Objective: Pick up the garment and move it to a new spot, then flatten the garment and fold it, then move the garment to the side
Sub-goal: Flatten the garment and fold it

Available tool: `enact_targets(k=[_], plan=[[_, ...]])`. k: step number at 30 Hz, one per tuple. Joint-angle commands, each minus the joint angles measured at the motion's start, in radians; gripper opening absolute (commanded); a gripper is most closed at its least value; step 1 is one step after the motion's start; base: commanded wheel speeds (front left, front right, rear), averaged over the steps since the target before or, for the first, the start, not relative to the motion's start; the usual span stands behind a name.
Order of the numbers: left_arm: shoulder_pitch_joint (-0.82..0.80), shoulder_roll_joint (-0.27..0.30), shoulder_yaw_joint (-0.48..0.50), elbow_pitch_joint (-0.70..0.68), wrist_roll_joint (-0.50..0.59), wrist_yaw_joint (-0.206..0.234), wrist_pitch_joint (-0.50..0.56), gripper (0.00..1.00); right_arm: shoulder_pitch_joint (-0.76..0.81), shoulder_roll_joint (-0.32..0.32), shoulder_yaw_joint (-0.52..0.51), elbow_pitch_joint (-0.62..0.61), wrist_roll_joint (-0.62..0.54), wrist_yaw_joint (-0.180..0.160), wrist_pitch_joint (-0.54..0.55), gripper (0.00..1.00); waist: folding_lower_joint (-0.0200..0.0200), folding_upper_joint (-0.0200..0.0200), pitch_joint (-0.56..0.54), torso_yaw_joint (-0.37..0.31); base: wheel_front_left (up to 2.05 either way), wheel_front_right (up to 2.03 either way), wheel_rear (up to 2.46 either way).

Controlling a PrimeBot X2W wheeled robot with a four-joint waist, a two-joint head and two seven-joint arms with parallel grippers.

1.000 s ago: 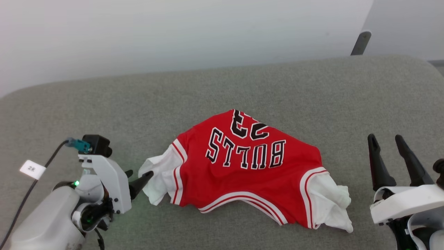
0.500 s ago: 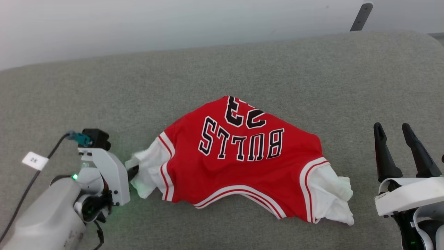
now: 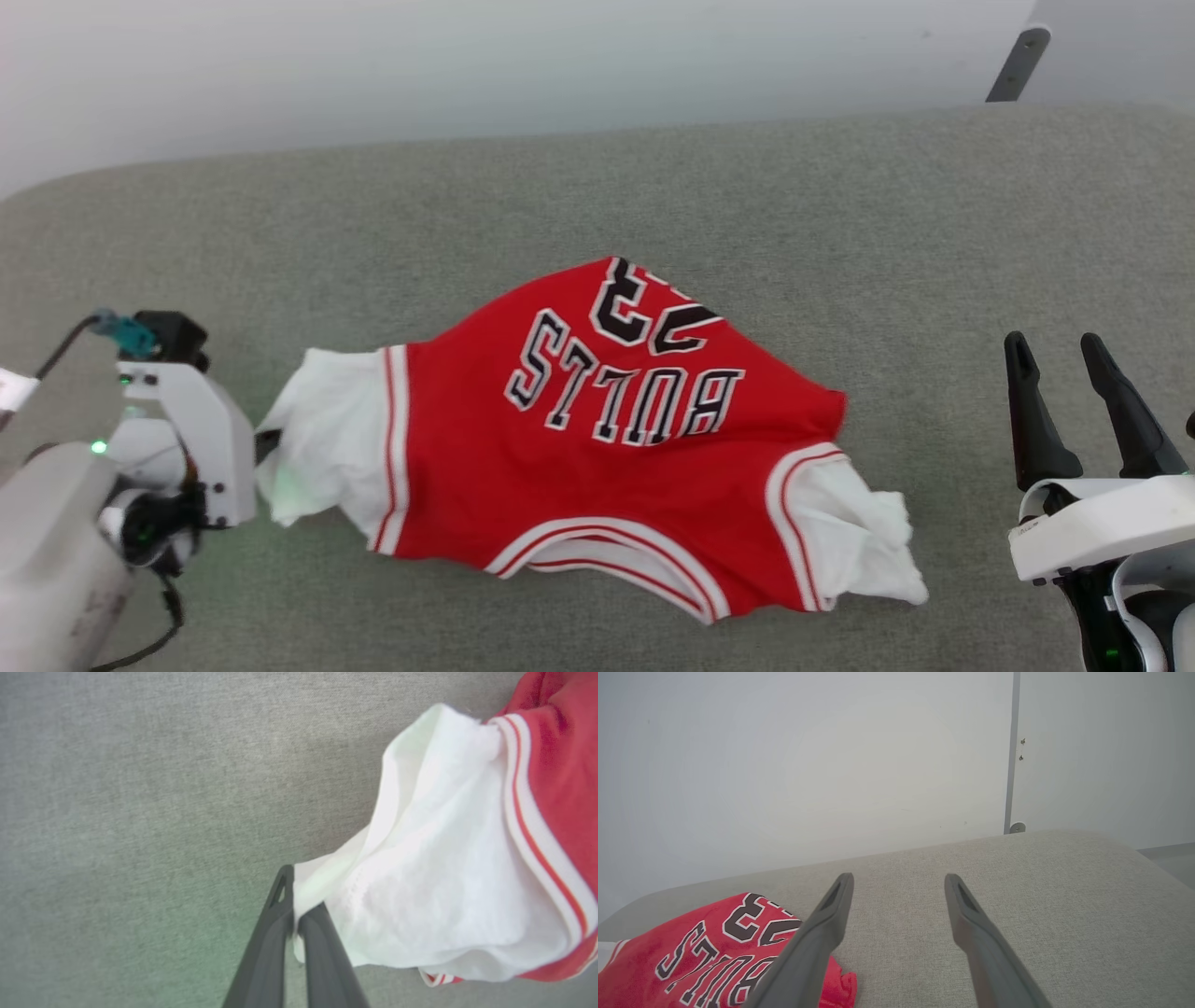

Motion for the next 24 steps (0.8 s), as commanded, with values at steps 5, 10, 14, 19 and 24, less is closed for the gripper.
enact_targets(k=[5, 10, 14, 19, 24], plan=[[0.022, 0.044, -0.001, 0.003, -0.008, 0.039, 0.045, 0.0, 0.006, -0.005, 0.0, 0.005, 0.006, -0.001, 0.001, 1.0, 0.0, 0.0, -0.008, 0.018, 0.0, 0.0, 0.0], [0.06, 0.038, 0.015, 0.011, -0.042, 0.06, 0.044, 0.0, 0.003, -0.004, 0.006, 0.006, 0.009, -0.001, 0.005, 1.0, 0.0, 0.0, -0.003, 0.021, 0.0, 0.0, 0.0], [0.086, 0.012, 0.024, 0.038, -0.067, 0.063, 0.032, 0.0, -0.004, -0.005, 0.012, 0.01, 0.013, -0.001, 0.006, 1.0, 0.0, 0.0, 0.0, 0.017, 0.0, 0.0, 0.0], [0.081, -0.003, 0.044, 0.064, -0.08, 0.06, -0.011, 1.0, -0.001, -0.01, 0.015, 0.019, 0.019, -0.001, 0.009, 1.0, 0.0, 0.0, -0.009, 0.014, 0.0, 0.0, 0.0], [0.071, 0.018, 0.061, 0.056, -0.08, 0.059, -0.048, 1.0, 0.02, -0.012, 0.013, 0.031, 0.021, -0.001, 0.014, 1.0, 0.0, 0.0, -0.046, 0.019, 0.0, 0.0, 0.0]])
